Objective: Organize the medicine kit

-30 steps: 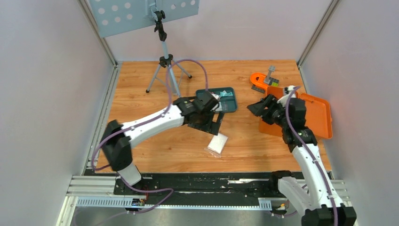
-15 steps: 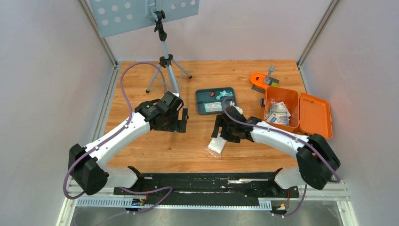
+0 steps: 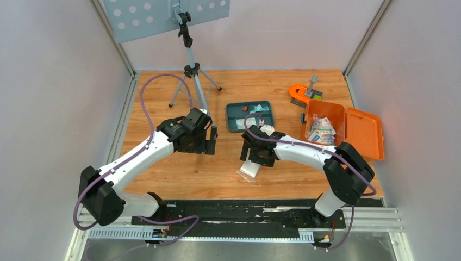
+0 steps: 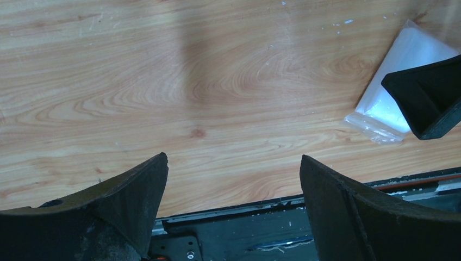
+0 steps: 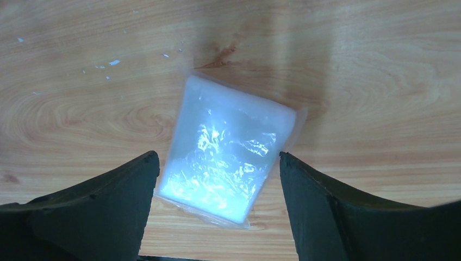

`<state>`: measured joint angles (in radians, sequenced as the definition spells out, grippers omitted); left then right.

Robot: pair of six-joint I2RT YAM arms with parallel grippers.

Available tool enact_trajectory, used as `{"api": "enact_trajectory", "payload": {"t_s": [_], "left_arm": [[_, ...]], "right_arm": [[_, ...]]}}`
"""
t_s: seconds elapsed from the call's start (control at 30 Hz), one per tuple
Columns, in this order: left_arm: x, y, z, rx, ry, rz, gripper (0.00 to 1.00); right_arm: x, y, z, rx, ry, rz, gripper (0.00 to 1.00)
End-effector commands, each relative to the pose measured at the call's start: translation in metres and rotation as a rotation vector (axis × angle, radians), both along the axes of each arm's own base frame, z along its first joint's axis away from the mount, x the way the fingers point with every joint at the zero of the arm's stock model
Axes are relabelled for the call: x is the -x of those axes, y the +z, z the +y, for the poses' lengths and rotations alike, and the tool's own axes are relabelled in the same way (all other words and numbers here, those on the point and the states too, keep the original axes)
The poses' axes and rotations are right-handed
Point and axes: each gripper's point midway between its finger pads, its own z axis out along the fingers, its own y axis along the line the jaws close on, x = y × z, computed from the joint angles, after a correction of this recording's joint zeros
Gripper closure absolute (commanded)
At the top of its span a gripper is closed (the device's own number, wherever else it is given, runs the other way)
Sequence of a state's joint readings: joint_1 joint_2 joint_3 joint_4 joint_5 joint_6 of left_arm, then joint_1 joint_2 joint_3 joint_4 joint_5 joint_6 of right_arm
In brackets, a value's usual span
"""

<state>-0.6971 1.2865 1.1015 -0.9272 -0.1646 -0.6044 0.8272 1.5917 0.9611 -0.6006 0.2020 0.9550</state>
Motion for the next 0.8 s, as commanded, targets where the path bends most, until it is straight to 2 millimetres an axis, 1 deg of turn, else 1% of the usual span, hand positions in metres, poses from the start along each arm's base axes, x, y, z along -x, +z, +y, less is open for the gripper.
{"api": "enact_trajectory", "payload": {"t_s": [0.0, 0.13, 0.23, 0.4, 0.63, 0.77], "left_arm": [[-0.007, 0.007, -0.005, 0.042, 0.017, -0.038, 0.02], [-0.007, 0.006, -0.007, 0.046, 0.012, -0.036, 0.02], [-0.007, 0.005, -0.007, 0.039, 0.008, -0.034, 0.02], [-0.010, 0.005, 0.006, -0.031, 0.006, -0.042, 0.01], [-0.011, 0.005, 0.007, -0.031, 0.005, -0.039, 0.01], [-0.012, 0.005, 0.008, -0.033, 0.004, -0.039, 0.01]], "right_arm": [[-0.005, 0.017, 0.004, 0.023, -0.026, -0.064, 0.16], [-0.007, 0.027, 0.006, 0.027, -0.010, -0.097, 0.16], [-0.007, 0.028, 0.005, 0.035, -0.026, -0.100, 0.15], [0.001, 0.015, 0.004, 0.047, -0.025, -0.045, 0.14], [0.007, 0.002, 0.010, 0.063, -0.023, -0.002, 0.13], [0.010, -0.006, 0.010, 0.065, -0.015, 0.016, 0.15]]}}
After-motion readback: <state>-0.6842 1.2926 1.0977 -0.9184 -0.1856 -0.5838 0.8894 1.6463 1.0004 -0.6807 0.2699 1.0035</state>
